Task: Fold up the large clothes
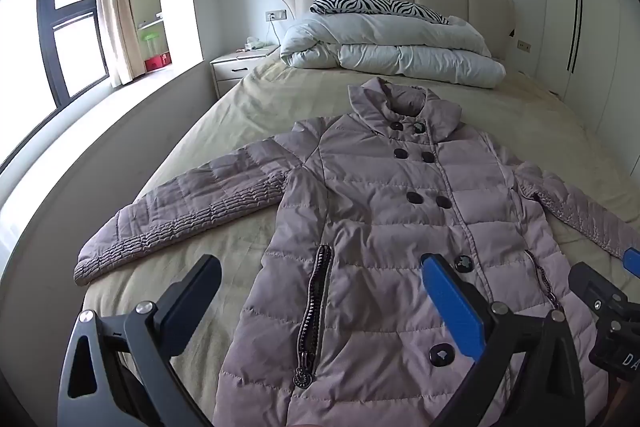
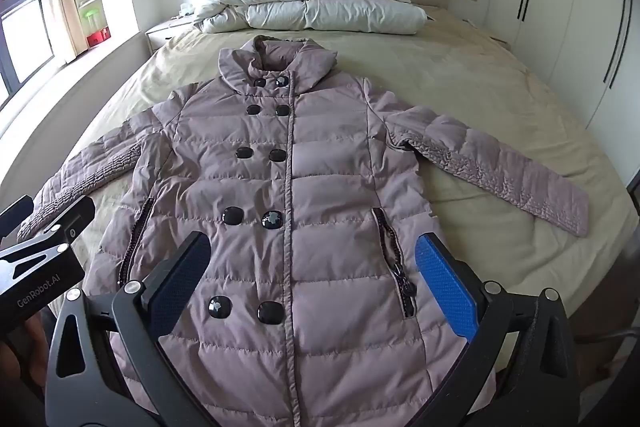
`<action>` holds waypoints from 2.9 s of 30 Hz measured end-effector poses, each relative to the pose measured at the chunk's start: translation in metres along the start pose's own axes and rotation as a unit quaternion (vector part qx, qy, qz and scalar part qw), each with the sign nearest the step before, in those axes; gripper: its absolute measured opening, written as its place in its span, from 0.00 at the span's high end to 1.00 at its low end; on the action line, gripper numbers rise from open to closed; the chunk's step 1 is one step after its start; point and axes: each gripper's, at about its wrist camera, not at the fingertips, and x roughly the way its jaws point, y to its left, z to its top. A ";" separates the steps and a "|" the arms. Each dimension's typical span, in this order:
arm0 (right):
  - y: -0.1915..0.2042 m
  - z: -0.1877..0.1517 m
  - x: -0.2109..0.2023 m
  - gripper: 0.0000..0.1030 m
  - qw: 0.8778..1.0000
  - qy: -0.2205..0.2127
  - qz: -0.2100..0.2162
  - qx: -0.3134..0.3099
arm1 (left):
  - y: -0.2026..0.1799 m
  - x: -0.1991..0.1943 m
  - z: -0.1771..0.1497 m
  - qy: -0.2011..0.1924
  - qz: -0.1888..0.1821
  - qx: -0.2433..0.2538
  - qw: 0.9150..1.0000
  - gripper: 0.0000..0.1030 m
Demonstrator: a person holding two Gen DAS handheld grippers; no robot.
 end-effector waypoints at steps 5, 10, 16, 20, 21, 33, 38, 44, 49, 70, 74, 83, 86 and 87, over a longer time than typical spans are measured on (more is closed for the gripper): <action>0.000 -0.001 0.001 0.00 1.000 -0.001 0.000 0.001 | -0.001 0.000 0.000 -0.001 0.000 -0.001 1.000 0.00; 0.000 -0.001 0.002 0.00 1.000 0.001 0.001 0.001 | 0.000 0.000 0.000 0.003 -0.004 -0.004 1.000 0.00; -0.001 -0.002 0.003 0.00 1.000 0.002 0.000 0.001 | 0.000 0.000 0.000 0.004 -0.004 -0.004 1.000 0.00; -0.001 -0.003 0.004 0.00 1.000 0.003 0.000 0.001 | 0.000 0.000 0.000 0.005 -0.003 -0.004 1.000 0.00; -0.001 -0.003 0.004 0.00 1.000 0.003 0.000 0.001 | 0.000 0.000 0.000 0.005 -0.004 -0.004 1.000 0.00; 0.000 -0.003 0.005 0.00 1.000 0.003 -0.003 0.001 | -0.002 0.003 -0.009 0.007 -0.010 -0.005 1.000 0.00; -0.002 -0.003 0.006 0.00 1.000 0.002 -0.004 0.002 | -0.002 0.005 -0.012 0.010 -0.014 -0.007 1.000 0.00; -0.005 -0.004 0.007 0.00 1.000 0.002 -0.005 0.002 | -0.002 0.004 -0.009 0.012 -0.014 -0.008 1.000 0.00; -0.004 -0.004 0.009 0.00 1.000 0.003 -0.006 0.001 | -0.002 0.004 -0.009 0.013 -0.014 -0.009 1.000 0.00; -0.003 -0.005 0.011 0.00 1.000 0.006 -0.008 0.000 | -0.003 0.005 -0.009 0.017 -0.016 -0.009 1.000 0.00; -0.004 -0.006 0.011 0.00 1.000 0.006 -0.008 -0.001 | -0.003 0.005 -0.009 0.017 -0.016 -0.010 1.000 0.00; -0.006 -0.008 0.013 0.00 1.000 0.007 -0.009 -0.001 | -0.002 0.005 -0.008 0.019 -0.016 -0.010 1.000 0.00; -0.005 -0.008 0.013 0.00 1.000 0.008 -0.009 0.000 | -0.002 0.005 -0.008 0.019 -0.017 -0.010 1.000 0.00; -0.005 -0.008 0.013 0.00 1.000 0.007 -0.009 0.000 | -0.002 0.005 -0.008 0.019 -0.017 -0.010 1.000 0.00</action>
